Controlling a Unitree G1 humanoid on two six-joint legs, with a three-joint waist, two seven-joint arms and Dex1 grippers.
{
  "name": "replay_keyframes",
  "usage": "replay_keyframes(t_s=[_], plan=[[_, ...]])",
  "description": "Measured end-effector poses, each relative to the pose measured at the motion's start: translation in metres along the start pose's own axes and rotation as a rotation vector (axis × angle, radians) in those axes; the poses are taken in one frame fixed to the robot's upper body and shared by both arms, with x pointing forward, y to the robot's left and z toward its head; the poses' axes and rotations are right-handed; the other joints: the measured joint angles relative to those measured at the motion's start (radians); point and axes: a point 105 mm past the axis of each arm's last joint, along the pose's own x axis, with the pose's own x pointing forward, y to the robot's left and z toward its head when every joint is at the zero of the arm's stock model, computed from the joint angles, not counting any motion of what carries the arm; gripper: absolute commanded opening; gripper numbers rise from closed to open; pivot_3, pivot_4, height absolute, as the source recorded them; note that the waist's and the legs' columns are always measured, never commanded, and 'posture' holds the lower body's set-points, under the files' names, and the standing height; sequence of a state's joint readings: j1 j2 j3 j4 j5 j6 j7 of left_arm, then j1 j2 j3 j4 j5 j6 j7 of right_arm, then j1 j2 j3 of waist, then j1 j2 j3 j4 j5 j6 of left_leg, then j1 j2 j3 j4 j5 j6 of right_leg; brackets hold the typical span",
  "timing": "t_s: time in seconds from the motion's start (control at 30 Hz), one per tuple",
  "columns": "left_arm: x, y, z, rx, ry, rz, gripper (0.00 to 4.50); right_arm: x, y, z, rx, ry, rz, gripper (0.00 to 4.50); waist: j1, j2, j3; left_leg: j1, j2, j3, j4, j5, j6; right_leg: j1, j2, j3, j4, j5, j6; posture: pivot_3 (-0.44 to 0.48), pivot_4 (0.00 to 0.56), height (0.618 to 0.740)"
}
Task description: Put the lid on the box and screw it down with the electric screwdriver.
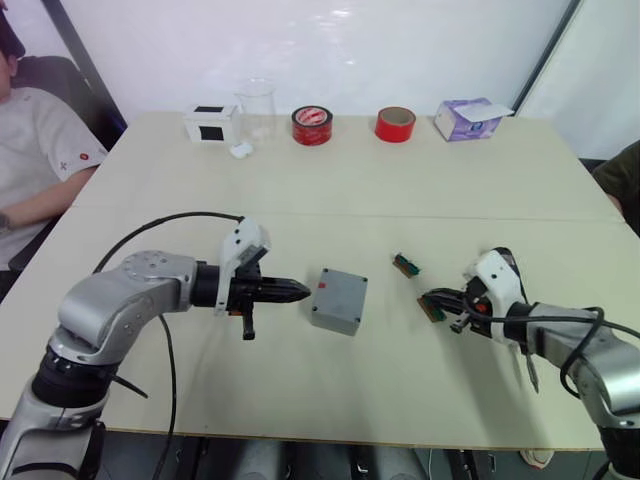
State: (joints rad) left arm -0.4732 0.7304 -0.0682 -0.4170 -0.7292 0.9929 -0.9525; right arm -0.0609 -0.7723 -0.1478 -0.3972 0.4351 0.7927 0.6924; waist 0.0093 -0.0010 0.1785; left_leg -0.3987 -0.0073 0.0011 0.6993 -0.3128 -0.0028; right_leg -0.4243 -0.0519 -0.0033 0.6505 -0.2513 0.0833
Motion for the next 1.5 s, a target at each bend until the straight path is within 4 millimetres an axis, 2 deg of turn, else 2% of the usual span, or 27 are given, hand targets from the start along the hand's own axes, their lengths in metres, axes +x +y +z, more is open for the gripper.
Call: replay_keyframes(t_s=[0.23, 0.3, 0.37, 0.43, 0.57, 0.67, 0.93, 1.17, 1.5], plan=[[0.0, 0.0, 0.0, -0.001, 0.0, 0.001, 0.0, 0.0, 0.003, 0.014, -0.021, -0.038, 0.026, 0.04, -0.001, 0.0, 0.0, 0.0, 0.0, 0.0, 0.0, 0.0, 0.0, 0.0, 0.0, 0.0, 0.0, 0.0, 0.0, 0.0, 0.15, 0.74], [-0.001, 0.001, -0.001, -0.001, 0.005, 0.004, 0.0, 0.001, 0.006, 0.026, -0.033, -0.069, 0.046, 0.04, -0.004, 0.0, 0.0, 0.0, 0.0, 0.0, 0.0, 0.0, 0.0, 0.0, 0.0, 0.0, 0.0, 0.0, 0.0, 0.0, 0.15, 0.74], [-0.004, 0.003, -0.002, -0.003, 0.012, 0.019, 0.0, 0.003, 0.018, 0.052, -0.081, -0.138, 0.093, 0.04, -0.008, 0.0, 0.0, 0.001, 0.001, 0.0, 0.0, 0.0, 0.0, 0.0, 0.001, 0.0, 0.0, 0.0, 0.0, 0.0, 0.15, 0.74], [-0.006, 0.006, -0.003, -0.004, 0.019, 0.03, 0.0, 0.004, 0.025, 0.068, -0.114, -0.178, 0.121, 0.04, -0.008, 0.0, 0.0, 0.001, 0.001, 0.0, 0.0, 0.0, 0.0, 0.0, 0.001, 0.0, 0.0, 0.0, 0.0, 0.0, 0.15, 0.74], [-0.011, 0.01, -0.005, -0.006, 0.027, 0.053, 0.0, 0.006, 0.038, 0.082, -0.123, -0.208, 0.169, 0.04, -0.003, 0.0, 0.0, 0.0, 0.001, 0.0, 0.0, 0.0, 0.0, 0.0, 0.001, 0.0, 0.0, 0.0, 0.0, 0.0, 0.15, 0.74], [-0.013, 0.01, -0.007, -0.012, 0.029, 0.058, 0.0, 0.011, 0.052, 0.081, -0.116, -0.2, 0.223, 0.04, 0.001, 0.0, 0.0, 0.0, 0.001, 0.0, 0.0, 0.0, 0.0, 0.0, 0.0, 0.0, 0.0, 0.0, 0.0, 0.0, 0.15, 0.74], [-0.012, 0.01, -0.008, -0.017, 0.03, 0.062, 0.0, 0.025, 0.069, 0.077, -0.126, -0.188, 0.288, 0.04, -0.002, 0.0, 0.0, 0.0, 0.001, 0.0, 0.0, 0.0, 0.0, 0.0, 0.0, 0.0, 0.0, 0.0, 0.0, 0.0, 0.15, 0.74], [-0.012, 0.008, -0.005, -0.007, 0.022, 0.069, 0.0, 0.032, 0.07, 0.072, -0.135, -0.168, 0.291, 0.04, -0.002, 0.0, 0.0, 0.0, 0.001, 0.0, 0.0, 0.0, 0.0, 0.0, 0.0, 0.0, 0.0, 0.0, 0.0, 0.0, 0.15, 0.74], [-0.012, 0.007, -0.006, -0.022, 0.022, 0.071, 0.0, 0.036, 0.06, 0.066, -0.138, -0.158, 0.257, 0.04, -0.002, 0.0, 0.0, 0.0, 0.001, 0.0, 0.0, 0.0, 0.0, 0.0, 0.0, 0.0, 0.0, 0.0, 0.0, 0.0, 0.15, 0.74]])
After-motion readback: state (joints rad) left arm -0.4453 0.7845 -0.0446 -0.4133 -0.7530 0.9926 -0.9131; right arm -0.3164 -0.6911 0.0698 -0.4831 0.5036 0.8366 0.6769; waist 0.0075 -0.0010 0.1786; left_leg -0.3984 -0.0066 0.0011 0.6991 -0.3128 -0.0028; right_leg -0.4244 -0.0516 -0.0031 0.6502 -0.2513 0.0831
